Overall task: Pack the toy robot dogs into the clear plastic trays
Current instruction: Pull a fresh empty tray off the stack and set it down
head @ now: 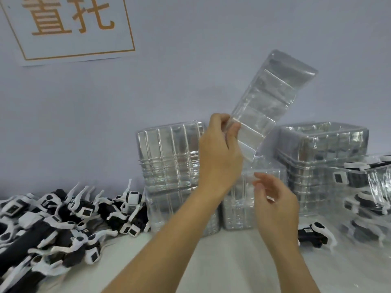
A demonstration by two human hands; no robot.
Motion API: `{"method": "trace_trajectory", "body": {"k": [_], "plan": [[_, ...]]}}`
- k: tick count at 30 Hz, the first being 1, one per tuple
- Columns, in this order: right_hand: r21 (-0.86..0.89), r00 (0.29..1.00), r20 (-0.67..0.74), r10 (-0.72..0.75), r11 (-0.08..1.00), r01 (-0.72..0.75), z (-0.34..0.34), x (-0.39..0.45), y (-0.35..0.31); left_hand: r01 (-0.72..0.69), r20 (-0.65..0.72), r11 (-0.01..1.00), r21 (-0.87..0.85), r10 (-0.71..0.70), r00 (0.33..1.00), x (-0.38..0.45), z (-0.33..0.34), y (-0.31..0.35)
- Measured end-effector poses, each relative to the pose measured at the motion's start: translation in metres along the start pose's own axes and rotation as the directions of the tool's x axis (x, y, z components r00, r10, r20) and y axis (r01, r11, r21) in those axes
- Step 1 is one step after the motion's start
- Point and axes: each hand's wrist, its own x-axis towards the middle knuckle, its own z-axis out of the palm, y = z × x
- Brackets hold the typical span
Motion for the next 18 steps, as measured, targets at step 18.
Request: {"method": "trace_trajectory", "body": {"k": [18], "plan": [[0.367, 0.926, 0.343, -0.157, 0.930, 0.021, 0.045, -0.040, -0.084, 0.306, -0.206, 0.893, -0.330, -0.384, 0.900, -0.094, -0.114, -0.029]]}}
